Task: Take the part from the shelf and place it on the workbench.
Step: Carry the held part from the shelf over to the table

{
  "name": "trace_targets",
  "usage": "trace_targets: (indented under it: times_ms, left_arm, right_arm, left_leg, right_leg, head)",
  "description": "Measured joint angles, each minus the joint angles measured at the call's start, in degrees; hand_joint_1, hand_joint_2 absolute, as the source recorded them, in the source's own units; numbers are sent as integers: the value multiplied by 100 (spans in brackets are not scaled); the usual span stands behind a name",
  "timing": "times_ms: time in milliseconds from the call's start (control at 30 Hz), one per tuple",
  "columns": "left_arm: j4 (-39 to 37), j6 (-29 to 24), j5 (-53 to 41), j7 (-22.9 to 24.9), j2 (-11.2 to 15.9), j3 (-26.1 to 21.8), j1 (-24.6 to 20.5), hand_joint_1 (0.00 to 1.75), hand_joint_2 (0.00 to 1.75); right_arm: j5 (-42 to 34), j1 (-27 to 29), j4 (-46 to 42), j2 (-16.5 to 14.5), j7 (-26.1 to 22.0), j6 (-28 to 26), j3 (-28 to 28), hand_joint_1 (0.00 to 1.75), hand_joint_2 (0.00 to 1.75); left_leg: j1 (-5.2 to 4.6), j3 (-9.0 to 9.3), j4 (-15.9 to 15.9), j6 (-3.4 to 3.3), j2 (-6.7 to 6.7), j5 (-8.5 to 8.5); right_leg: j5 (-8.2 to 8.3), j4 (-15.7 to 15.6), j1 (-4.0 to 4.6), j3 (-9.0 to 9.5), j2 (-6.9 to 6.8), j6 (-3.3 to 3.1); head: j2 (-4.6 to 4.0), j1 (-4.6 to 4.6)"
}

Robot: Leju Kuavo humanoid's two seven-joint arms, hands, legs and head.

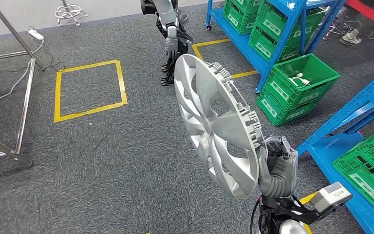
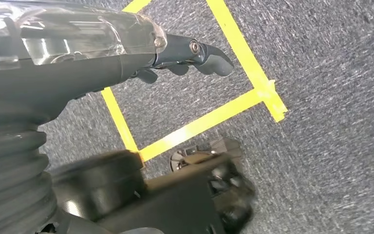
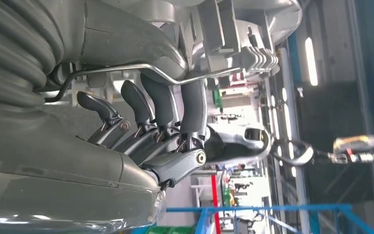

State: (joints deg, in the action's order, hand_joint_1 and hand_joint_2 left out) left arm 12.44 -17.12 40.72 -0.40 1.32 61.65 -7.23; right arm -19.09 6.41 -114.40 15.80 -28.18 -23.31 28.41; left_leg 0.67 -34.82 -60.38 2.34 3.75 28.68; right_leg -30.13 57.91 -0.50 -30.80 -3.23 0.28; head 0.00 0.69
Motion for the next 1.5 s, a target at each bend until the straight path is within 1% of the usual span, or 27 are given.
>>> trace_targets:
  times_ms: [33, 100, 167, 233, 300, 367, 467, 533, 600, 667, 733, 800, 867, 900, 933, 967, 1033, 1100, 1167, 1233, 1267, 1333, 1367, 1400, 1433, 1467, 1500]
  left_arm:
    - [6, 1, 16, -10, -7, 0, 0, 0, 175]
    - [8, 10, 90, -41, -11, -1, 7, 0, 175]
    - [5, 30, 173, -85, 2, -3, 5, 0, 175]
    - [4, 46, 212, -117, 14, -5, -3, 0, 175]
    - [3, 56, 228, -129, 17, -5, -1, 0, 175]
    - [2, 61, 235, -131, 21, -5, 4, 0, 175]
    - [2, 63, 236, -131, 26, -5, 5, 0, 175]
    - [2, 67, 242, -132, 27, -5, 4, 0, 175]
    - [3, 115, 266, -134, 16, -7, -3, 0, 175]
    - [4, 172, 284, -134, 4, -8, -3, 0, 175]
    - [3, 186, 284, -138, 11, -8, 5, 0, 175]
    - [3, 188, 284, -166, 20, -8, 3, 0, 175]
    - [4, 186, 284, -206, 23, -8, 3, 0, 175]
    - [4, 185, 285, -217, 23, -8, 7, 0, 175]
    - [4, 184, 288, -222, 24, -8, 10, 0, 175]
    - [3, 184, 293, -220, 25, -8, 12, 0, 175]
    - [3, 189, 302, -191, 22, -8, 10, 0, 175]
    - [3, 201, 307, -130, 16, -8, 12, 0, 175]
    - [2, 213, 308, -72, 15, -8, 20, 0, 175]
    - [2, 220, 308, -31, 16, -8, 21, 0, 175]
    - [2, 222, 308, -17, 15, -9, 16, 0, 175]
    - [2, 232, 308, -4, 11, -9, 5, 0, 175]
    - [2, 238, 307, -3, 9, -9, 2, 0, 175]
    - [2, 242, 307, -3, 8, -8, 1, 0, 175]
    - [2, 243, 306, -5, 8, -8, 3, 0, 175]
    - [2, 243, 305, -12, 8, -8, 4, 0, 175]
    - [2, 242, 304, -23, 6, -9, 4, 0, 175]
  right_arm:
    - [40, -25, -1, -2, 45, 8, -1, 175, 175]
    - [133, -105, 1, -22, 170, 49, 4, 175, 175]
    - [235, -212, 7, -60, 301, 93, 17, 175, 175]
    - [315, -303, 16, -96, 380, 110, 37, 175, 175]
    - [357, -355, 38, -136, 424, 109, 62, 175, 175]
    - [369, -375, 69, -166, 450, 103, 85, 175, 175]
    - [370, -378, 81, -175, 455, 102, 95, 175, 175]
    - [372, -388, 85, -184, 459, 102, 104, 175, 175]
    - [429, -471, 93, -222, 512, 98, 146, 175, 175]
    - [503, -558, 100, -268, 589, 77, 199, 175, 175]
    - [528, -584, 113, -303, 630, 51, 240, 175, 175]
    - [535, -610, 126, -336, 644, 41, 273, 175, 175]
    - [535, -630, 139, -353, 645, 36, 296, 175, 175]
    - [535, -636, 150, -357, 646, 36, 308, 175, 175]
    - [535, -643, 162, -360, 651, 36, 318, 175, 175]
    - [534, -653, 173, -362, 656, 40, 327, 175, 175]
    - [534, -692, 187, -370, 671, 56, 346, 175, 175]
    - [540, -749, 191, -378, 684, 83, 368, 175, 175]
    - [549, -794, 191, -382, 690, 101, 391, 175, 175]
    - [555, -816, 191, -385, 693, 105, 408, 175, 175]
    - [557, -822, 191, -385, 696, 108, 414, 175, 175]
    - [558, -823, 194, -385, 698, 114, 425, 175, 175]
    - [557, -823, 201, -385, 698, 116, 431, 175, 175]
    - [557, -822, 212, -384, 698, 120, 439, 175, 175]
    - [556, -822, 223, -384, 699, 123, 448, 175, 175]
    - [556, -822, 232, -383, 699, 125, 457, 175, 175]
    - [556, -822, 235, -382, 700, 127, 466, 175, 175]
  left_leg:
    - [-26, 17, 57, -49, 21, 21]
    - [-42, 0, 70, -156, -74, 0]
    - [-43, 1, 81, -226, -164, -19]
    - [-62, 5, 84, -282, -255, -27]
    - [-106, 8, 83, -320, -362, -31]
    - [-142, 14, 82, -332, -467, -35]
    - [-154, 19, 82, -334, -516, -35]
    - [-160, 28, 82, -335, -561, -37]
    - [-151, 2, 80, -306, -691, -60]
    - [-136, -43, 90, -245, -819, -98]
    - [-146, -103, 5, -195, -669, -23]
    - [-129, -331, -461, -127, -423, 277]
    - [-65, -653, -1111, -44, -366, 569]
    - [-31, -737, -1276, -8, -364, 592]
    - [-1, -724, -1249, 28, -350, 512]
    - [25, -594, -1009, 60, -309, 342]
    - [35, -222, -309, 100, -57, 32]
    - [1, -43, 41, 8, 119, -48]
    - [-23, -53, 46, -129, 43, -40]
    - [-21, -53, 57, -201, -73, -51]
    - [-18, -49, 62, -234, -133, -59]
    - [-33, -46, 64, -283, -261, -69]
    - [-50, -45, 64, -299, -330, -72]
    - [-68, -42, 63, -309, -406, -75]
    - [-87, -37, 63, -317, -483, -78]
    - [-101, -28, 63, -322, -560, -80]
    - [-109, -17, 63, -326, -634, -83]
  right_leg:
    - [-10, 11, 6, 1, -31, 28]
    - [-29, 14, -10, 8, -81, 75]
    - [-185, 186, -35, -52, 18, 114]
    - [-541, 819, -42, -314, 197, 118]
    - [-810, 1551, -32, -654, 274, 84]
    - [-746, 1730, -10, -764, 293, 25]
    - [-616, 1618, 8, -729, 302, -11]
    - [-413, 1310, 32, -604, 333, -51]
    - [-93, 564, 89, -295, 488, -149]
    - [51, 63, 118, -92, 564, -211]
    - [99, -52, 94, -48, 455, -208]
    - [138, -129, 72, -12, 334, -210]
    - [137, -135, 64, -9, 205, -210]
    - [131, -132, 59, -8, 141, -200]
    - [120, -127, 51, -5, 79, -184]
    - [103, -114, 38, -1, 23, -158]
    - [46, -51, 28, 2, -66, -75]
    - [-1, 9, 43, 1, -125, 0]
    - [-17, 15, 43, 16, -191, 34]
    - [-127, 109, 13, -4, -125, 68]
    - [-262, 297, 1, -76, -27, 84]
    - [-635, 1001, -5, -380, 197, 92]
    - [-769, 1373, 0, -554, 250, 82]
    - [-810, 1614, 7, -680, 279, 59]
    - [-737, 1653, 16, -720, 299, 23]
    - [-563, 1478, 30, -665, 326, -23]
    - [-327, 1137, 51, -535, 392, -77]
  head:
    - [0, -4]
    - [0, -27]
    - [0, -50]
    - [0, -103]
    - [0, -169]
    - [0, -209]
    - [0, -220]
    - [0, -230]
    - [0, -259]
    - [0, -286]
    - [0, -272]
    - [0, -214]
    - [0, -147]
    - [0, -124]
    - [0, -102]
    - [0, -86]
    - [0, -36]
    - [0, -13]
    - [0, -32]
    - [0, -54]
    - [0, -73]
    - [0, -135]
    - [0, -173]
    - [0, -210]
    - [0, -240]
    - [0, -263]
    - [0, -279]
